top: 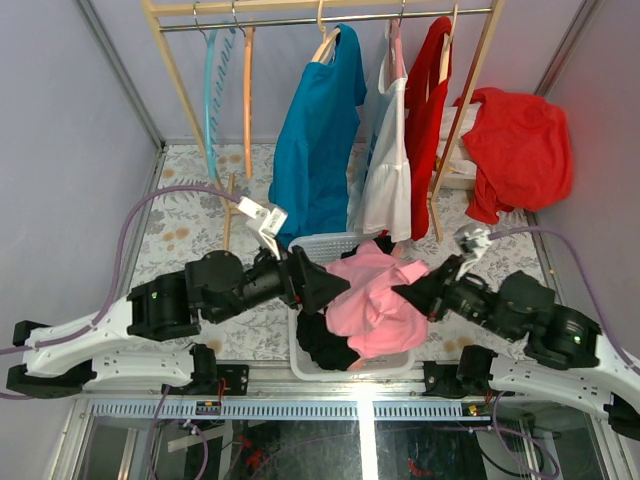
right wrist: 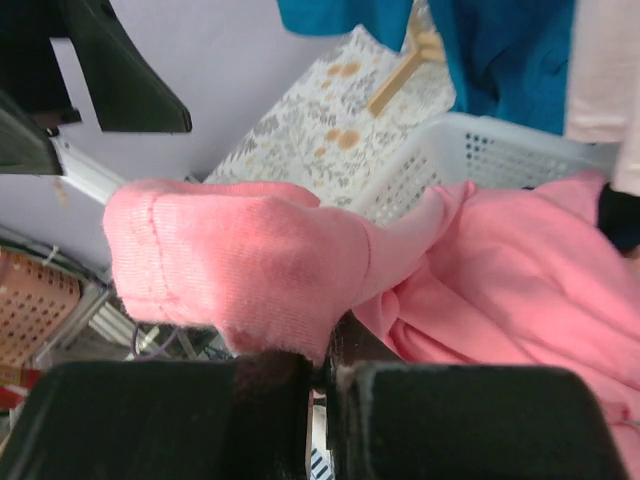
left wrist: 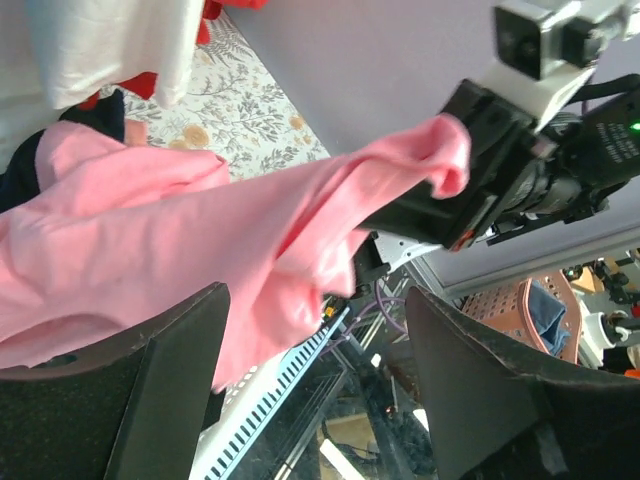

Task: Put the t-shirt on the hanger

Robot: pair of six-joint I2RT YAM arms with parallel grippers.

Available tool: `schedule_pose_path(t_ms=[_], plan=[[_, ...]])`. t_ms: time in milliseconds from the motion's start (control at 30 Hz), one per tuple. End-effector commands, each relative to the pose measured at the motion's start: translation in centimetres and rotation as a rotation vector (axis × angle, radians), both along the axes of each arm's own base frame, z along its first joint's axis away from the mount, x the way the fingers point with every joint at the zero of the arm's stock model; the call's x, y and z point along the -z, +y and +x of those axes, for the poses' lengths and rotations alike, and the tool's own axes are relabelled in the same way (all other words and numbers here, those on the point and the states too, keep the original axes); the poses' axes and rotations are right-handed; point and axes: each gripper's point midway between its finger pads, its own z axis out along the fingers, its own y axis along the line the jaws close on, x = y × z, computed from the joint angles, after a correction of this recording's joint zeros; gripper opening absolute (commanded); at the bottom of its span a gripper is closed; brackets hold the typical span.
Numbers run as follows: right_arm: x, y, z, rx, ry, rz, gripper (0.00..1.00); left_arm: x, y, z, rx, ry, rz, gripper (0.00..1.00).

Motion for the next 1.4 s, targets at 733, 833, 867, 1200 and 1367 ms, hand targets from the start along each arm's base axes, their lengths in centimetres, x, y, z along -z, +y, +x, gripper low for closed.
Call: schedule_pose_path(t_ms=[733,833,867,1200,1367], plan=[[-4.0,-5.4,1.2,0.174,-0.074,0.059,0.0,17.4,4.8,0.0,-0.237,0.367,0.02,0.65],[-4.2,-5.4,1.2,0.176,-0.077,0.06,0.0,17.8,4.0,0.6,-0.265,0.373,0.002,0.66],[-4.2,-5.3,1.2,0.174,-0.077,0.06,0.0,17.9,3.8,0.9,-0.281,0.373,-0.003,0.67],[-4.7,-5.8,1.2,0.181,-0.086,0.039,0.0,18.5,3.2,3.8,-0.379,0.368,0.002,0.63],[-4.6,-5.7,1.3,0.178,-0.087,0.031,0.0,19.3,3.6,4.5,-0.407,0.383,-0.001,0.6]])
